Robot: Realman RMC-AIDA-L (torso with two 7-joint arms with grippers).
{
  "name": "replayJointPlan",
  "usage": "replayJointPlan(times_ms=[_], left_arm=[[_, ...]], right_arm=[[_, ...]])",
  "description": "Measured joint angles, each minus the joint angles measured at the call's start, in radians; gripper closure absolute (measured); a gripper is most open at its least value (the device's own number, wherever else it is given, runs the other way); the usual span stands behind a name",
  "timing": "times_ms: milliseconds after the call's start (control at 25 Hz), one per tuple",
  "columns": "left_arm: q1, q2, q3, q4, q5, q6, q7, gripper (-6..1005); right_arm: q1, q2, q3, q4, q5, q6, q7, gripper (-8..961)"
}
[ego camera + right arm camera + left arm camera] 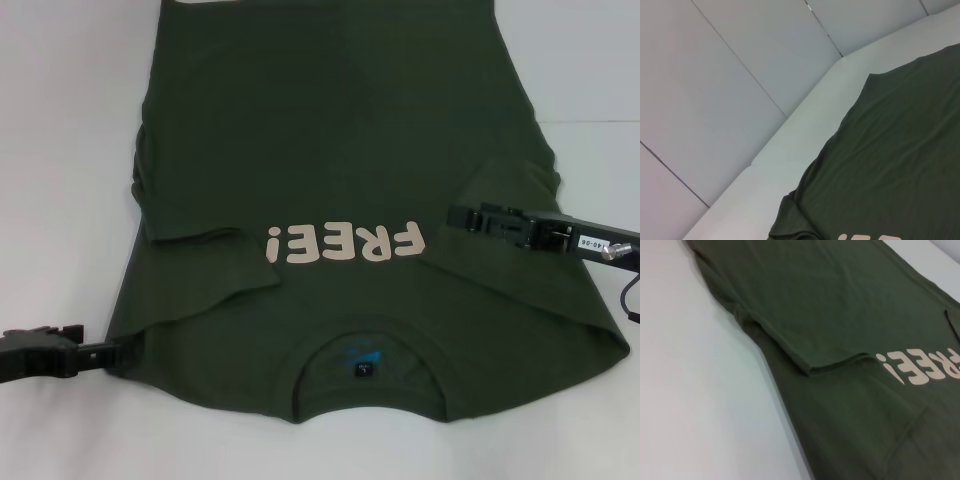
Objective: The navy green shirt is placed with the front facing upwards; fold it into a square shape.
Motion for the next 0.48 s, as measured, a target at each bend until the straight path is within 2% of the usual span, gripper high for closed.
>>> replayJointPlan(times_ms=[480], left_arm=[[-0.007, 0.0, 0.041, -0.014, 0.019, -0.004, 0.004, 186]], right_arm=[[0.002, -0.001, 0.0, 0.001, 0.0, 0.0, 0.0, 50]])
